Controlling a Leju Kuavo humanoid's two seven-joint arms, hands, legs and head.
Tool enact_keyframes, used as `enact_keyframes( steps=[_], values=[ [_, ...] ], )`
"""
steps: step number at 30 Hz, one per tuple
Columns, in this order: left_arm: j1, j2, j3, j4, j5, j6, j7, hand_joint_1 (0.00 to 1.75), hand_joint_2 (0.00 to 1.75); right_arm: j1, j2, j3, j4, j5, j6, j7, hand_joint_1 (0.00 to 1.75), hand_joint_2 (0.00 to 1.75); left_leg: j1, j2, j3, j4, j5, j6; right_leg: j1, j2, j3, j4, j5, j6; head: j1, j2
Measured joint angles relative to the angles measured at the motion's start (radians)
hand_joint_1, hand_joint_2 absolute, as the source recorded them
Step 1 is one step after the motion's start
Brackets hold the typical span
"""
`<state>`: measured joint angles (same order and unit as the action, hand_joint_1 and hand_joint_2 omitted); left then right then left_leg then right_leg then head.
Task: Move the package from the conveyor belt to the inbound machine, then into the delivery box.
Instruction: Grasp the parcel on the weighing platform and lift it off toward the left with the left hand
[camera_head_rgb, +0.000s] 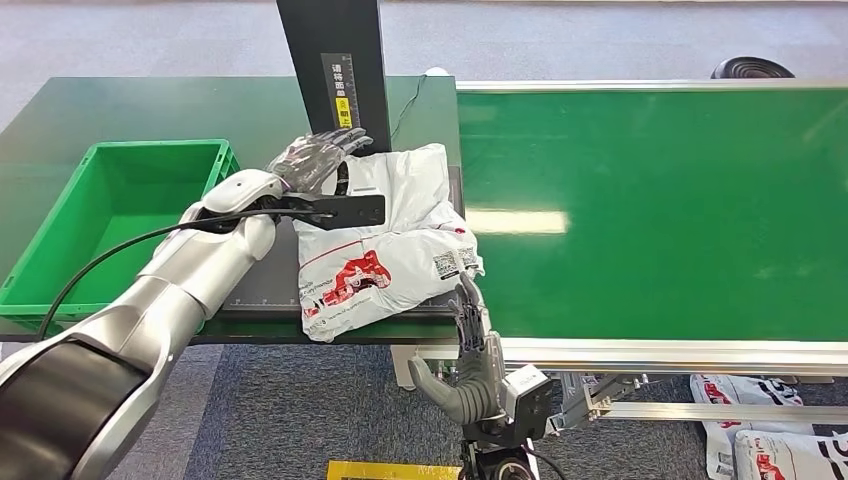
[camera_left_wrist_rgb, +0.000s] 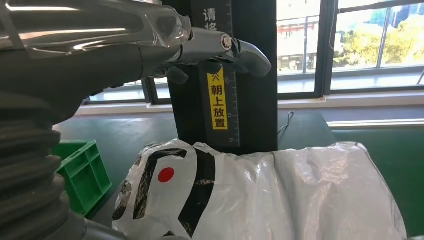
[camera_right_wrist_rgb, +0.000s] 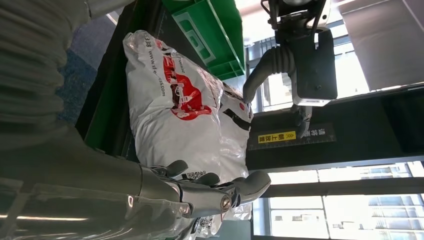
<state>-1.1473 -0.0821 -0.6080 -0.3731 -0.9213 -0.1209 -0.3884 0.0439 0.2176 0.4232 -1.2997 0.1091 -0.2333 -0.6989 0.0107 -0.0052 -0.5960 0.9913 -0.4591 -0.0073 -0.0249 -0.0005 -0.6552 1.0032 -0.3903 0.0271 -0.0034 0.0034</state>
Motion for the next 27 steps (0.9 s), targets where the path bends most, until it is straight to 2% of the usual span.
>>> enact_keyframes(
  steps=[5, 15, 27],
  values=[
    [0.012, -0.007, 0.003, 0.017, 0.031, -0.004, 0.002, 0.0, 1.75, 0.0, 0.001, 0.001, 0.0, 0.0, 0.006, 0.0, 0.0, 1.75, 0.0, 0.0, 0.0, 0.0, 0.0, 0.0, 0.0, 0.0, 0.0, 0.0, 0.0, 0.0, 0.0, 0.0],
    [0.147, -0.025, 0.055, 0.046, 0.085, 0.092, 0.012, 0.0, 1.75, -0.011, 0.01, 0.0, 0.006, 0.025, 0.026, 0.0, 0.0, 1.75, 0.0, 0.0, 0.0, 0.0, 0.0, 0.0, 0.0, 0.0, 0.0, 0.0, 0.0, 0.0, 0.0, 0.0],
    [0.235, -0.025, 0.113, 0.068, 0.088, 0.104, 0.014, 0.0, 1.75, -0.041, 0.017, 0.0, 0.039, 0.034, 0.044, 0.0, 0.0, 1.75, 0.0, 0.0, 0.0, 0.0, 0.0, 0.0, 0.0, 0.0, 0.0, 0.0, 0.0, 0.0, 0.0, 0.0]
  ],
)
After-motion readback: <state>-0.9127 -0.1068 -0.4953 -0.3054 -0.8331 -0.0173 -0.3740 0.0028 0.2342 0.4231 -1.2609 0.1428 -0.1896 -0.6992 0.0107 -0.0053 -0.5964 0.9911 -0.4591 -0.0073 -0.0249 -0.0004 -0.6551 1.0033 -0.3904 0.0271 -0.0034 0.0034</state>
